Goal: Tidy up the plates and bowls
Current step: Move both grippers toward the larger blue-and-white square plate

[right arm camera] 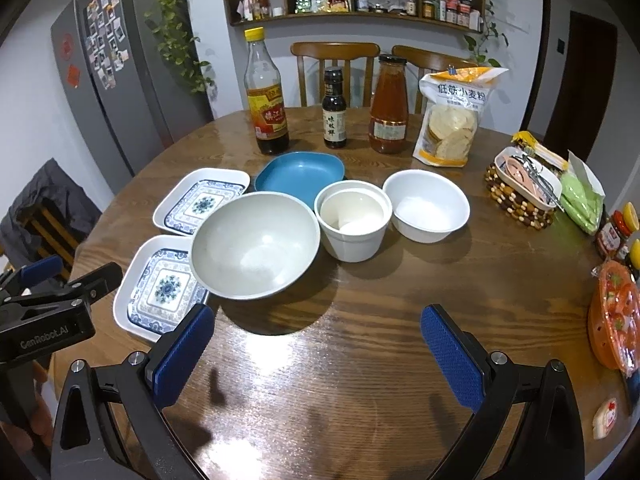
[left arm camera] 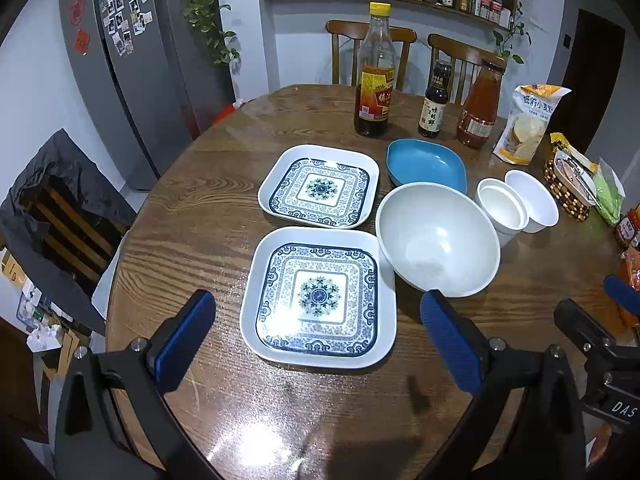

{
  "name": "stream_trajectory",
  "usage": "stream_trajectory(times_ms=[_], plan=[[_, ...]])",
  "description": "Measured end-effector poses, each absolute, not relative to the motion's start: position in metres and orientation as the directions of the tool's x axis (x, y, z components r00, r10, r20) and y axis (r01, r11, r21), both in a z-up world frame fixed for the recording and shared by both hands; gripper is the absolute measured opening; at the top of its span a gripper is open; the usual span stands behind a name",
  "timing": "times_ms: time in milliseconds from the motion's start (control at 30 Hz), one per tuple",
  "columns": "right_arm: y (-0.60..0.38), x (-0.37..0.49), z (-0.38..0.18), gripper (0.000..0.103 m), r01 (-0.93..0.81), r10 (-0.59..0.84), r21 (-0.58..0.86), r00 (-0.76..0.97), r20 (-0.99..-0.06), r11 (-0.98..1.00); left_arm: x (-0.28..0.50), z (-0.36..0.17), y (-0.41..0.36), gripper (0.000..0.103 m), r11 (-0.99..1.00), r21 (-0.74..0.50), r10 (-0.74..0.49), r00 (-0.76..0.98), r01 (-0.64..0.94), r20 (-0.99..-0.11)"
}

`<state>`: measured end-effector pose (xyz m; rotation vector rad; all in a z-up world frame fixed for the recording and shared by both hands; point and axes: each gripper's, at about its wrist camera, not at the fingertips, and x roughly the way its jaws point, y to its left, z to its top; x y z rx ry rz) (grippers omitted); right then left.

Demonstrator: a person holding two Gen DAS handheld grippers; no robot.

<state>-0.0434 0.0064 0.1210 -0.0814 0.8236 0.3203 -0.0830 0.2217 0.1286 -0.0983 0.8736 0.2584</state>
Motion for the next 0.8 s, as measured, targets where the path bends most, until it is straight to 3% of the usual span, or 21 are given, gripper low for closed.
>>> stream_trajectory(times_ms=[333, 800], plan=[[-0.001, -0.048, 0.122, 0.103, -0.273, 0.221, 0.049, 0.647, -0.730, 0.961, -0.073, 0.125, 0.218, 0.103, 0.977, 0.042, 0.164, 0.620, -0.208, -0.768], [0.021, -0.059, 0.105, 0.103, -0.333, 0.289, 0.099, 0.589, -0.754, 0.938, -0.073, 0.113, 0.227, 0.103, 0.984, -0.046, 0.074, 0.624, -0.174, -0.778]])
